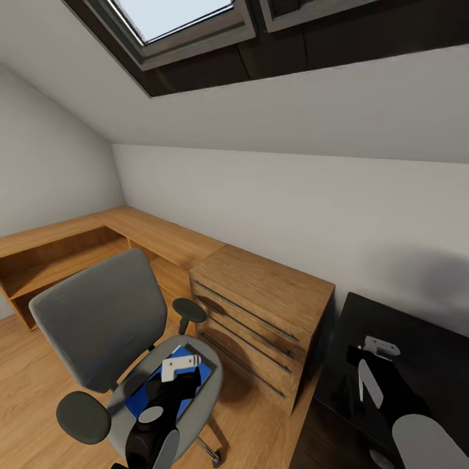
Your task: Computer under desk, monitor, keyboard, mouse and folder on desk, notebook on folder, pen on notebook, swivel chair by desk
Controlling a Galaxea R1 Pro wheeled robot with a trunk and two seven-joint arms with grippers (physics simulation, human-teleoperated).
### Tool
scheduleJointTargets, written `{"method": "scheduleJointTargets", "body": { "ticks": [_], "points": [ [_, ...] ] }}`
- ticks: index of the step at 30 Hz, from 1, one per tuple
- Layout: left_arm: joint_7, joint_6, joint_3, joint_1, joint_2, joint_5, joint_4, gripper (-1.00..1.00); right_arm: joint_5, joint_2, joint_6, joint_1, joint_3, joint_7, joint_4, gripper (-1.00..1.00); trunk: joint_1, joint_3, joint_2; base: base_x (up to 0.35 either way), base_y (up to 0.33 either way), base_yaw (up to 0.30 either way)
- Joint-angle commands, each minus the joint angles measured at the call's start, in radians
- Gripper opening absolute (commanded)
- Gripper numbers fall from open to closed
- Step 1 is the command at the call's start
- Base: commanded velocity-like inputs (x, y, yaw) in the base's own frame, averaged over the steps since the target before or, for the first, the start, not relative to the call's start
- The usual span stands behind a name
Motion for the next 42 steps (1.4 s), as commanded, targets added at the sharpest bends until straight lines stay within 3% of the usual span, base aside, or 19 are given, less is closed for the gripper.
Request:
{"method": "scheduleJointTargets", "body": {
  "ticks": [1, 10, 11, 28, 33, 35, 36, 39, 42],
  "points": [
    [0.010, 0.002, -0.002, -0.001, 0.000, 0.011, -0.002, 1.00, -0.011, 0.000, 0.002, -0.001, 0.001, -0.004, -0.001, -1.00, 0.000, -0.001, -0.001, 0.000, 0.000, 0.000],
    [0.010, 0.002, -0.001, 0.000, 0.000, 0.011, -0.005, 1.00, -0.008, 0.001, -0.002, -0.004, 0.001, -0.018, 0.005, -1.00, 0.000, -0.001, -0.001, 0.000, 0.000, 0.000],
    [0.010, 0.002, -0.001, 0.000, 0.000, 0.011, -0.005, 1.00, -0.008, 0.001, -0.002, -0.004, 0.001, -0.025, 0.006, 1.00, 0.000, -0.001, -0.001, 0.000, 0.000, 0.000],
    [0.010, 0.002, 0.003, 0.000, 0.003, 0.009, -0.005, 1.00, -0.009, 0.004, -0.001, -0.004, 0.001, -0.037, -0.008, 1.00, 0.000, -0.001, -0.001, 0.000, 0.000, 0.000],
    [0.010, 0.002, 0.005, 0.000, 0.003, 0.008, -0.005, 1.00, -0.012, 0.003, 0.013, -0.003, -0.002, -0.034, -0.130, 1.00, 0.000, -0.001, -0.001, 0.000, 0.000, 0.000],
    [0.010, 0.002, 0.007, 0.001, 0.004, 0.008, -0.005, 1.00, -0.016, 0.004, 0.045, 0.002, -0.003, -0.035, -0.244, 1.00, 0.000, -0.001, -0.001, 0.000, 0.000, 0.000],
    [0.010, 0.002, 0.015, 0.000, 0.005, 0.008, -0.005, 1.00, -0.022, 0.008, 0.101, 0.022, -0.004, -0.035, -0.359, 1.00, 0.000, -0.001, -0.001, 0.000, 0.000, 0.000],
    [0.010, 0.001, 0.051, 0.000, 0.006, 0.008, -0.005, 1.00, -0.045, 0.036, 0.184, 0.076, -0.004, -0.035, -0.486, 1.00, 0.000, -0.001, -0.001, 0.000, 0.000, 0.000],
    [0.010, 0.001, 0.085, 0.001, 0.005, 0.009, -0.005, 1.00, -0.059, 0.074, 0.221, 0.099, -0.004, -0.036, -0.540, 1.00, 0.000, -0.001, -0.001, 0.000, 0.000, 0.000]
  ]
}}
